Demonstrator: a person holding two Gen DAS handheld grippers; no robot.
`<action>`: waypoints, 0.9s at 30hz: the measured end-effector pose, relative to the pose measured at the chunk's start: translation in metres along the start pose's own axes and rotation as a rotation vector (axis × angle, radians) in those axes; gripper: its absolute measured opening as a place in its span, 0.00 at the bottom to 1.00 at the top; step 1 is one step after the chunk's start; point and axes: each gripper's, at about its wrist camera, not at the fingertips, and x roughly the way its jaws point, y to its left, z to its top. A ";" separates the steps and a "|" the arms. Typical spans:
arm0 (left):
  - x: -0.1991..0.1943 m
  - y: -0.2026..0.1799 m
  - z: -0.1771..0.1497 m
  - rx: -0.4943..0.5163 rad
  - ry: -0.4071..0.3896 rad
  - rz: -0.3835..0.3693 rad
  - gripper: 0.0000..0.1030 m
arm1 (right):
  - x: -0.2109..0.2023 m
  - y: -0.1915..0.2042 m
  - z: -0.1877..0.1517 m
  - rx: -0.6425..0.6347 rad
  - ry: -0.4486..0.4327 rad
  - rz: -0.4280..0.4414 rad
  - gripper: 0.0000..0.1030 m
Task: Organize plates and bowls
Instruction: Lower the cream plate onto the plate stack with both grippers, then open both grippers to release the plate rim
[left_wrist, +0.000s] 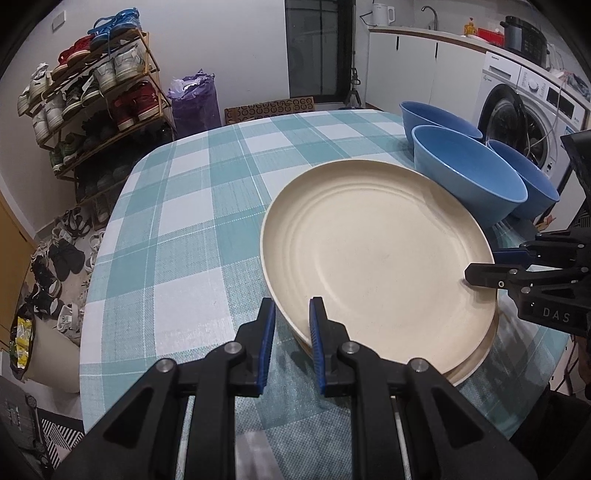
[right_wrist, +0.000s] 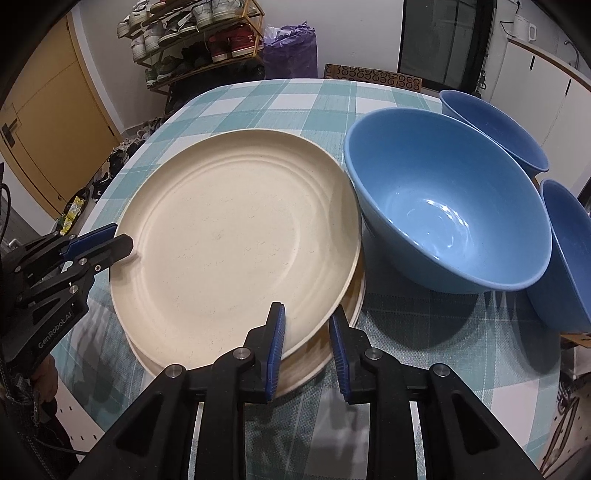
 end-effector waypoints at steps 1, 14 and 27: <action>0.000 -0.001 0.000 0.005 0.002 0.004 0.15 | 0.000 0.000 -0.001 -0.002 0.003 -0.002 0.24; 0.000 -0.007 -0.003 0.047 0.031 0.014 0.16 | -0.005 0.004 -0.002 -0.026 0.017 -0.012 0.26; 0.003 -0.008 -0.004 0.052 0.047 0.002 0.20 | -0.001 0.017 -0.008 -0.105 0.021 -0.084 0.37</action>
